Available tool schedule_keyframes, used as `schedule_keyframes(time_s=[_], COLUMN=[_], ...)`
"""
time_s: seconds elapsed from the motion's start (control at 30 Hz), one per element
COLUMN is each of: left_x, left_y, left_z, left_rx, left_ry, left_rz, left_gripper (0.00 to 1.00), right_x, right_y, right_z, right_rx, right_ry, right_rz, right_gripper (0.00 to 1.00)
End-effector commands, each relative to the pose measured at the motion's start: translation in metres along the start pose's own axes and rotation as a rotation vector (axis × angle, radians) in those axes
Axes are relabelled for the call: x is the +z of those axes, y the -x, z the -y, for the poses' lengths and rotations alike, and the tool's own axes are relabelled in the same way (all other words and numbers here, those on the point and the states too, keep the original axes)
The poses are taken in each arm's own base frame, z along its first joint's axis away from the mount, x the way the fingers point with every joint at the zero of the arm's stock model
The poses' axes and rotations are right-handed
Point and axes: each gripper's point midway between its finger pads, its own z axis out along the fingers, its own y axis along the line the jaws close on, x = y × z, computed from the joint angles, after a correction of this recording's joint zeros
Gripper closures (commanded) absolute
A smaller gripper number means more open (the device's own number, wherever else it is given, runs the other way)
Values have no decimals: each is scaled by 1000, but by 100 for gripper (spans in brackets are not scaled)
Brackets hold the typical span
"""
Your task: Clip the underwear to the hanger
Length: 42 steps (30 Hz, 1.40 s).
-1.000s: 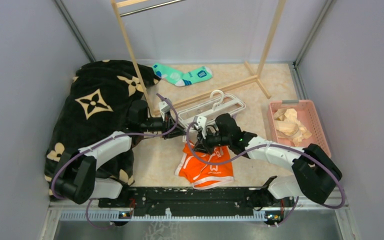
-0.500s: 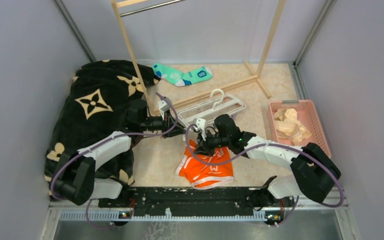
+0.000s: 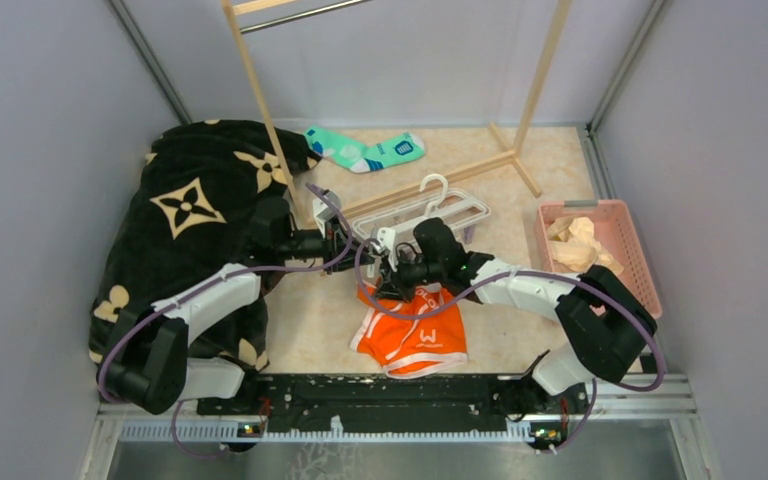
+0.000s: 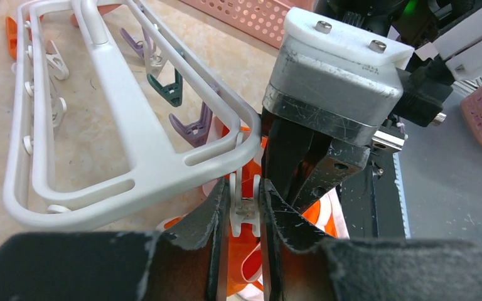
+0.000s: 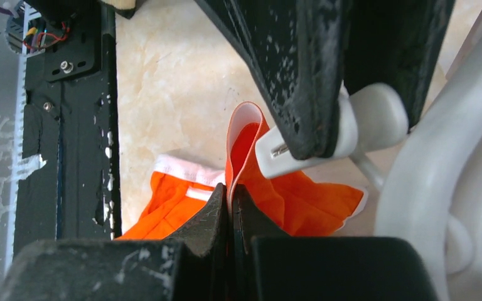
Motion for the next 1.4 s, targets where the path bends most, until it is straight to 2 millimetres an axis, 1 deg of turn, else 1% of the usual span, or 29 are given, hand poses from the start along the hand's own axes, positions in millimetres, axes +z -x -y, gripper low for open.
schedule_keyframes(time_s=[0.0, 0.13, 0.43, 0.93, 1.07, 1.27, 1.37], left_x=[0, 0, 1, 1, 1, 1, 1], left_y=[14, 12, 10, 7, 6, 7, 9], left_z=[14, 14, 13, 15, 16, 21, 24], left_rx=[58, 52, 43, 39, 38, 33, 46], left_ry=[-59, -64, -69, -79, -89, -136, -153], left_rz=[33, 28, 21, 11, 4, -20, -16], left_gripper=[100, 100, 100, 100, 100, 100, 100], right_x=[4, 3, 0, -7, -10, -9, -11], right_y=[44, 47, 53, 61, 62, 57, 54], right_z=[2, 1, 6, 23, 23, 11, 9], right_rx=[-96, -112, -136, -141, -152, -236, -267], right_ry=[15, 18, -17, -117, -112, -28, -29], right_rz=[113, 121, 134, 149, 152, 131, 132], right_gripper=[100, 100, 100, 100, 100, 100, 100])
